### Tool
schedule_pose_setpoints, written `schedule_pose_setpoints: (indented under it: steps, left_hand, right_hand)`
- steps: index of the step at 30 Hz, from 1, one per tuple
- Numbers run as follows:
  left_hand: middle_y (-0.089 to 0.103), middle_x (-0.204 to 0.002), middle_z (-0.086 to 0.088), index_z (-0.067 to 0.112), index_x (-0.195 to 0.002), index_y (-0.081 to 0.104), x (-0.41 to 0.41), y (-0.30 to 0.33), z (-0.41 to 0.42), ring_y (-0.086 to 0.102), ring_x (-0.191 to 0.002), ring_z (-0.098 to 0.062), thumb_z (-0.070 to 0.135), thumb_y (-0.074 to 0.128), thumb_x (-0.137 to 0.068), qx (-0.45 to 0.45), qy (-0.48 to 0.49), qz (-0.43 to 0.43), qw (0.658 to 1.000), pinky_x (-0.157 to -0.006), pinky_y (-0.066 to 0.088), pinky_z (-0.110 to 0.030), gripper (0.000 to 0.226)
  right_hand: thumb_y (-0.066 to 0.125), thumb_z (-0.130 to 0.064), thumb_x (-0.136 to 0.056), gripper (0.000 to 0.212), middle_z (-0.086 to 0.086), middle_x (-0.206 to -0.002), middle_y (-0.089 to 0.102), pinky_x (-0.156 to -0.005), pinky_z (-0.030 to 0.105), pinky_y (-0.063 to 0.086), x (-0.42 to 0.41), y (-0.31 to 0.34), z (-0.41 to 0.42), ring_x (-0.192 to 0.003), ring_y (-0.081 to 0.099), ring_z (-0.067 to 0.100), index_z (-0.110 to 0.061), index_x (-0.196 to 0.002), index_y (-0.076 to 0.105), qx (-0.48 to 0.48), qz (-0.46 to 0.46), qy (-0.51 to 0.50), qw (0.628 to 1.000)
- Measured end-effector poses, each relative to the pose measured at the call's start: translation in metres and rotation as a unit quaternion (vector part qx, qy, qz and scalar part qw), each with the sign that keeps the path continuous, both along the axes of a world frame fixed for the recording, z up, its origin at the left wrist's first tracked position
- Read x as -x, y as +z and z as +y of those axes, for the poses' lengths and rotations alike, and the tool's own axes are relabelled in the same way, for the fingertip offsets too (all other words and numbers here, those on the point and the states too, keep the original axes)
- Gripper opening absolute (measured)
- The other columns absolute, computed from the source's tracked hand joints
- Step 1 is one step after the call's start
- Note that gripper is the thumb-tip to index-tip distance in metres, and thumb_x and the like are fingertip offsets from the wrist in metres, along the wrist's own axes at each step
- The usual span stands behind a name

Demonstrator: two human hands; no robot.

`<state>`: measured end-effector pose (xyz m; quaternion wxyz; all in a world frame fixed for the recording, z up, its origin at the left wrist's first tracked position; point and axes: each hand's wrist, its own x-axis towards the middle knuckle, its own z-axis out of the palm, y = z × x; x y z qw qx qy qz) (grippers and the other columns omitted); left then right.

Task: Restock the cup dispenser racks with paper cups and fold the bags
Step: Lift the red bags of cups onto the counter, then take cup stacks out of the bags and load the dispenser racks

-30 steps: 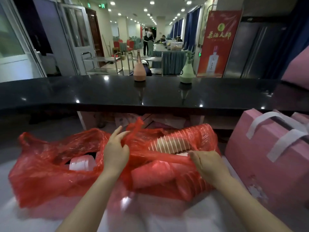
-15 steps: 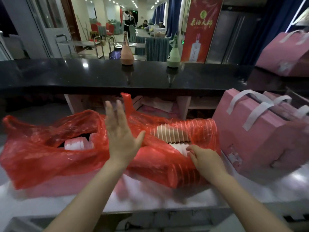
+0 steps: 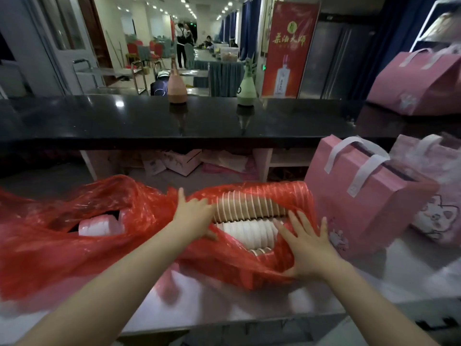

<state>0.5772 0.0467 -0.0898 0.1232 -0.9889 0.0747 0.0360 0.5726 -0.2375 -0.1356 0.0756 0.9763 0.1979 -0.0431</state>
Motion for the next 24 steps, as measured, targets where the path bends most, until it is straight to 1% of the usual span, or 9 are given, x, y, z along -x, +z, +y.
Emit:
schedule_pose_setpoints:
  steps: [1,3,7,10,14,17,20,22,24]
  left_hand:
    - [0.034,-0.149,-0.007,0.025,-0.146,0.025,0.001,-0.01,0.01,0.038,-0.134,-0.029,0.07,0.067,-0.064,0.002,0.023,0.021,0.999,-0.107,0.004,-0.069,0.102]
    - [0.007,-0.159,-0.008,0.029,-0.151,-0.005,0.007,-0.029,0.027,0.017,-0.144,-0.031,0.075,0.068,-0.058,0.024,0.068,0.062,0.996,-0.105,0.002,-0.072,0.126]
    - [-0.008,-0.16,-0.009,0.034,-0.146,-0.022,0.013,-0.054,0.041,0.004,-0.146,-0.032,0.071,0.072,-0.057,0.093,0.099,0.082,0.987,-0.107,0.0,-0.069,0.135]
    - [-0.014,-0.159,-0.009,0.034,-0.146,-0.023,0.01,-0.06,0.052,-0.003,-0.146,-0.033,0.063,0.079,-0.055,0.151,0.121,0.089,0.977,-0.113,0.011,-0.056,0.14]
    - [-0.015,-0.159,-0.003,0.034,-0.146,-0.022,0.013,-0.068,0.079,-0.007,-0.147,-0.024,0.063,0.079,-0.056,0.161,0.164,0.072,0.971,-0.115,0.011,-0.05,0.138]
    - [-0.008,-0.16,-0.005,0.028,-0.149,-0.018,0.022,-0.072,0.101,0.001,-0.147,-0.025,0.066,0.074,-0.06,0.131,0.182,0.032,0.974,-0.118,0.013,-0.046,0.134]
    - [-0.007,-0.159,-0.005,0.029,-0.149,-0.017,0.03,-0.068,0.106,0.001,-0.146,-0.027,0.059,0.075,-0.066,0.081,0.216,-0.001,0.973,-0.114,0.02,-0.051,0.127]
    - [-0.011,-0.159,-0.004,0.034,-0.149,-0.012,0.034,-0.062,0.093,-0.004,-0.145,-0.03,0.039,0.072,-0.076,0.05,0.205,-0.022,0.977,-0.111,0.009,-0.061,0.111]
    - [-0.002,-0.16,-0.002,0.037,-0.149,0.012,0.04,-0.057,0.07,-0.004,-0.146,-0.03,0.013,0.061,-0.077,0.047,0.133,-0.077,0.987,-0.107,-0.007,-0.066,0.09]
  right_hand:
    - [0.054,-0.085,-0.053,0.13,0.007,-0.153,-0.033,-0.093,0.063,-0.03,0.0,-0.004,-0.006,-0.132,-0.041,0.021,-0.038,-0.14,-0.031,-0.005,-0.003,-0.019,1.0]
    - [0.06,-0.083,-0.051,0.138,0.005,-0.149,-0.04,-0.097,0.064,-0.025,0.002,-0.01,-0.012,-0.13,-0.044,0.021,-0.039,-0.131,-0.044,-0.032,0.007,-0.049,0.998]
    - [0.072,-0.075,-0.048,0.142,0.0,-0.141,-0.05,-0.109,0.064,0.001,0.003,-0.018,-0.004,-0.128,-0.047,0.021,-0.047,-0.132,-0.039,-0.116,0.056,-0.06,0.99]
    - [0.073,-0.073,-0.049,0.14,-0.006,-0.133,-0.057,-0.11,0.062,0.013,-0.003,-0.023,0.003,-0.124,-0.051,0.018,-0.05,-0.131,-0.038,-0.144,0.066,-0.046,0.986]
    - [0.068,-0.076,-0.05,0.134,-0.007,-0.133,-0.057,-0.111,0.06,0.002,-0.014,-0.031,0.028,-0.123,-0.052,0.016,-0.051,-0.135,-0.032,-0.156,0.063,-0.014,0.986]
    - [0.064,-0.079,-0.052,0.127,-0.006,-0.147,-0.042,-0.112,0.058,-0.002,-0.024,-0.038,0.055,-0.132,-0.041,0.016,-0.049,-0.138,-0.025,-0.167,0.045,0.014,0.985]
    - [0.059,-0.079,-0.06,0.118,0.0,-0.156,-0.027,-0.115,0.057,-0.002,-0.028,-0.04,0.081,-0.141,-0.029,0.021,-0.038,-0.147,-0.009,-0.139,0.028,0.039,0.989]
    - [0.056,-0.077,-0.066,0.109,0.002,-0.158,-0.018,-0.113,0.06,-0.005,-0.026,-0.04,0.094,-0.143,-0.022,0.025,-0.033,-0.149,0.003,-0.113,-0.001,0.046,0.992]
    - [0.061,-0.071,-0.068,0.097,0.002,-0.16,-0.006,-0.109,0.062,-0.011,-0.02,-0.036,0.101,-0.145,-0.014,0.03,-0.033,-0.147,0.019,-0.123,-0.045,0.071,0.989]
